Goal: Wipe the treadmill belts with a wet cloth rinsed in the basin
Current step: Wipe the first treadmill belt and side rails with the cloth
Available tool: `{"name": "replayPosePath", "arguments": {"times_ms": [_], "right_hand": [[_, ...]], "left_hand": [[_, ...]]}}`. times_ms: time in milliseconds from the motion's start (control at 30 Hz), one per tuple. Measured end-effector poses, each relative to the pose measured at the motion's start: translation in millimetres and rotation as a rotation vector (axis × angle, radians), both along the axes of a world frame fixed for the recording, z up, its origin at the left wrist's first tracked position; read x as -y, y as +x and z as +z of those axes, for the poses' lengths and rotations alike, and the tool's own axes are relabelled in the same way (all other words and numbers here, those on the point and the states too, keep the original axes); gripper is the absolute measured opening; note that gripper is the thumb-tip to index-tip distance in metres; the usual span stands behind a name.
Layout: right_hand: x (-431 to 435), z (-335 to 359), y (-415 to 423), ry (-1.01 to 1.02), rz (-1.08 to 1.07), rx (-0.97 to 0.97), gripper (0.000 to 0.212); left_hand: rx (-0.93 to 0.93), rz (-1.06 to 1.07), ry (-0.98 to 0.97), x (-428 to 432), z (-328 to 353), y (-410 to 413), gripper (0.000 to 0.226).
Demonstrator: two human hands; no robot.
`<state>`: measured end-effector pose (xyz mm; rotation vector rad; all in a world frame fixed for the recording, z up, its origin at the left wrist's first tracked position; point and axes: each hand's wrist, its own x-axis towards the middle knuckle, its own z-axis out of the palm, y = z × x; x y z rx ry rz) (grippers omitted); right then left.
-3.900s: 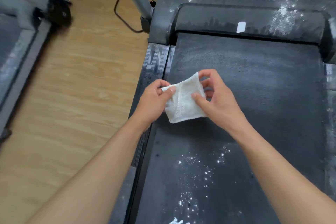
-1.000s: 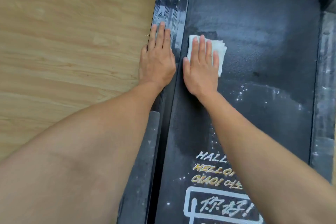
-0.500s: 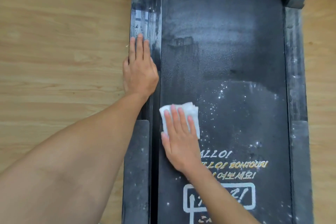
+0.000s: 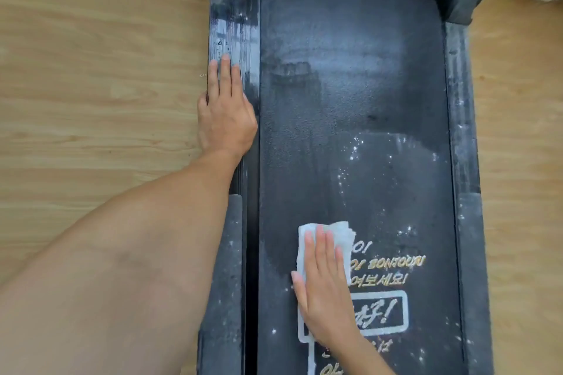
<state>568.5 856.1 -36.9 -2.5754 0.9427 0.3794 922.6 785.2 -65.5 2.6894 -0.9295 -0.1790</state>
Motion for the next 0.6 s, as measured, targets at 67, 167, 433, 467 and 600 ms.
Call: {"name": "replayPosePath", "arguments": {"times_ms": [67, 167, 433, 467, 600], "right_hand": [[31.5, -7.5, 23.8, -0.01, -0.018, -0.014, 0.073], [120.7, -23.0, 128.9, -0.162, -0.084, 0.013, 0.076], [150.9, -18.8, 126.4, -0.149, -0.07, 0.062, 0.085], [114.3, -14.1, 86.0, -0.129, -0.07, 0.024, 0.086], [23.3, 7.8, -16.6, 0.007, -0.038, -0.056, 0.079]], "left_hand": [[0.0, -0.002, 0.005, 1.5, -0.9, -0.5, 0.06], [0.008, -0.002, 0.01, 1.8, -5.1, -1.2, 0.061], [0.013, 0.001, 0.018, 2.6, 0.8, -2.1, 0.059], [0.008, -0.002, 0.016, 2.5, 1.3, -2.3, 0.059], [-0.005, -0.004, 0.019, 2.0, 1.9, -0.5, 0.06]]}}
